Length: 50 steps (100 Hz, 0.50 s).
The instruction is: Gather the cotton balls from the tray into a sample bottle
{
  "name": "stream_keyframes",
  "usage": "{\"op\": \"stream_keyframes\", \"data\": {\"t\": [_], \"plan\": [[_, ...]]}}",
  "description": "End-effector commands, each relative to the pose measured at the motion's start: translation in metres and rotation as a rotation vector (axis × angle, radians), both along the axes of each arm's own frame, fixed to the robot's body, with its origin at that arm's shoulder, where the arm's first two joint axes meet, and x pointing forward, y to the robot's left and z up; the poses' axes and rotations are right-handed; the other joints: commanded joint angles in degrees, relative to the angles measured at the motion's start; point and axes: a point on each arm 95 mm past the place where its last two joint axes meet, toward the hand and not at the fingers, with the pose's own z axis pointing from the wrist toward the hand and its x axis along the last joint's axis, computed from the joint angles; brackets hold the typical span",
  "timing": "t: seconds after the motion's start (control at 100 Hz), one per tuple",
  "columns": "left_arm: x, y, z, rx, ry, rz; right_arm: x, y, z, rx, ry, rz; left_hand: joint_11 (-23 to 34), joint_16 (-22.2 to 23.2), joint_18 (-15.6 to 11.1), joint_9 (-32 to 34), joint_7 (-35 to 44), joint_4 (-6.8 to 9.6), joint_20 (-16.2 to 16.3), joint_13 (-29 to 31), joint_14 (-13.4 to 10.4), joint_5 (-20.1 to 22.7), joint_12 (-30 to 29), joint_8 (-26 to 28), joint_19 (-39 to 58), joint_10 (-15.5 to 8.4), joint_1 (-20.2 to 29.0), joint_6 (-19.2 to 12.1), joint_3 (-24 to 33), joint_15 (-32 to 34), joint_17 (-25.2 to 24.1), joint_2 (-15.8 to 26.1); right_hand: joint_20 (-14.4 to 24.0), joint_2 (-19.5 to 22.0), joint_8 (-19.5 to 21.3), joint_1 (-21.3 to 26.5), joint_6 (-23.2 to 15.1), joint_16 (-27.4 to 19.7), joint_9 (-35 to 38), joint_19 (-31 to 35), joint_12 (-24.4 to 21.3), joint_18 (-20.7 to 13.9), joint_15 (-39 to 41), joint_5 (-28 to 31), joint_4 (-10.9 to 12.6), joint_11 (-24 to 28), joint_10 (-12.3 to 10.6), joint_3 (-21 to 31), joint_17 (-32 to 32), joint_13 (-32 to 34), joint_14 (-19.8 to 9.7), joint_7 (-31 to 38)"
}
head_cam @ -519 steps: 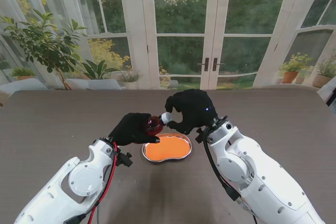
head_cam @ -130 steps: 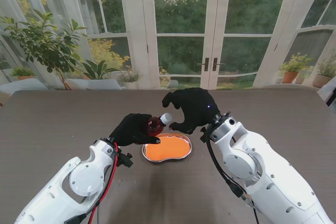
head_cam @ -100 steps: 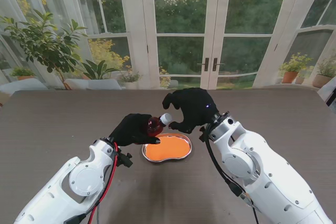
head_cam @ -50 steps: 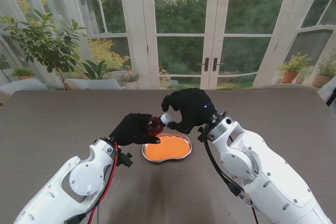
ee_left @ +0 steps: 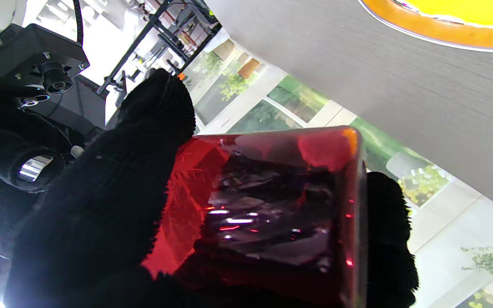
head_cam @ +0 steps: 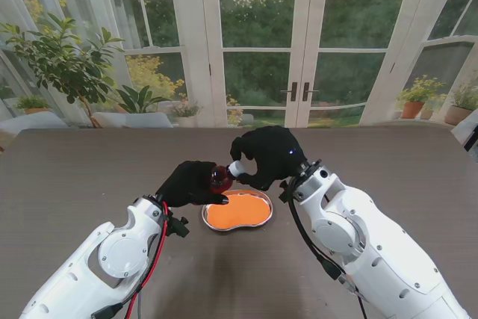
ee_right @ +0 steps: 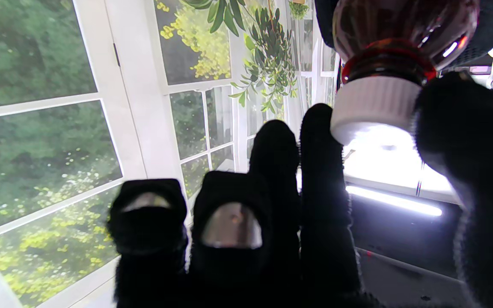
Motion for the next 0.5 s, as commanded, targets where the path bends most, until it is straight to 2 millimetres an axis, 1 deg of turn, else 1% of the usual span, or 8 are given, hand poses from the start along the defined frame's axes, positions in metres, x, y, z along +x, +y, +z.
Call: {"op": "stream_keyframes", "data": {"t": [0.0,0.08,0.19,0.36,0.42,0.43,0.45,0.49], "plan": [[-0.0007,-0.0026,-0.0002,0.004,0.010,-0.015,-0.0016,0.0027,-0.0012,-0.008,0.006,0.008,0.9,0.2,-0.5,2.5,6.6,0.37,0.3,0.6,1.4,8.4,0.0,0.6,0.7,-2.0,11.2,-9.6,17.6,1.0,-1.6,15.7,-0.4,-3.5,1.4,0.5,0.6,0.9,0.8,1.7,-0.1,-0.3,2.5,-0.5,-0.8,0.2,-1.4,3.6,0.9,0.8,-1.6,0.9],[-0.0007,-0.0028,-0.0002,0.003,0.011,-0.015,-0.0017,0.0027,-0.0012,-0.007,0.005,0.007,0.9,0.2,-0.5,2.4,6.6,0.37,0.3,0.6,1.5,8.4,0.0,0.6,0.7,-1.9,11.3,-9.5,17.7,1.0,-1.6,15.8,-0.4,-4.4,1.4,0.4,1.2,0.8,0.4,1.7,0.1,-0.4,2.2,-1.5,-0.9,0.1,-1.4,3.8,0.9,0.8,-1.7,0.7],[-0.0007,-0.0029,-0.0002,0.003,0.011,-0.016,-0.0020,0.0030,-0.0013,0.000,0.002,0.010,0.9,0.2,-0.5,2.4,6.6,0.35,0.3,0.6,1.4,8.4,0.0,0.6,0.7,-1.9,11.2,-9.6,17.7,1.0,-1.6,15.7,-0.5,-5.3,2.0,0.9,0.8,0.8,0.8,1.7,0.2,-0.4,2.2,-0.8,-0.9,0.4,-1.6,4.3,0.9,0.9,-1.9,2.1],[-0.0009,-0.0030,-0.0004,0.002,0.011,-0.015,-0.0020,0.0035,-0.0016,0.012,0.000,0.016,0.9,0.2,-0.4,2.5,6.6,0.34,0.3,0.7,1.5,8.4,0.0,0.6,0.7,-1.9,11.2,-9.5,17.7,1.0,-1.6,15.7,-0.6,-5.1,3.1,1.7,0.1,1.1,2.0,1.7,0.2,-0.4,2.8,0.8,-1.0,0.5,-1.7,4.5,1.3,0.9,-1.8,4.7],[-0.0010,-0.0031,-0.0004,0.002,0.011,-0.015,-0.0019,0.0038,-0.0017,0.014,-0.001,0.017,0.9,0.2,-0.4,2.5,6.6,0.33,0.3,0.7,1.4,8.4,0.0,0.6,0.7,-1.9,11.2,-9.5,17.7,1.1,-1.6,15.7,-0.7,-5.1,1.3,2.4,-0.3,1.2,2.4,1.8,0.2,-0.3,2.9,1.1,-3.6,0.3,-1.8,4.2,1.4,0.8,-1.7,5.2],[-0.0010,-0.0031,-0.0004,0.002,0.011,-0.015,-0.0018,0.0038,-0.0017,0.014,-0.001,0.017,0.9,0.2,-0.4,2.5,6.6,0.33,0.3,0.7,1.4,8.4,0.0,0.6,0.7,-1.9,11.2,-9.5,17.7,1.1,-1.6,15.7,-0.7,-5.2,-0.2,2.4,-0.3,1.3,2.4,1.8,0.2,-0.3,2.9,1.0,-4.4,0.3,-1.8,4.3,1.5,0.9,-1.8,6.1],[-0.0010,-0.0032,-0.0004,0.002,0.011,-0.015,-0.0018,0.0038,-0.0017,0.014,-0.002,0.017,0.9,0.2,-0.4,2.4,6.6,0.34,0.3,0.7,1.4,8.4,0.0,0.6,0.7,-1.9,11.2,-9.5,17.7,1.1,-1.6,15.8,-0.8,-5.2,-1.7,2.9,-0.5,1.4,2.7,1.9,0.2,-0.3,3.1,1.1,-5.8,0.4,-1.8,4.1,1.6,0.8,-1.8,6.8],[-0.0009,-0.0033,-0.0003,0.001,0.011,-0.015,-0.0018,0.0041,-0.0019,0.015,-0.001,0.018,0.8,0.2,-0.4,2.4,6.6,0.34,0.3,0.6,1.5,8.4,0.0,0.6,0.7,-1.7,11.3,-9.5,17.7,1.0,-1.6,15.8,-0.8,-5.3,-3.1,3.6,-0.8,1.5,3.3,1.9,0.2,-0.3,3.3,1.4,-7.9,0.4,-1.9,3.8,1.7,0.8,-1.7,7.7]]}}
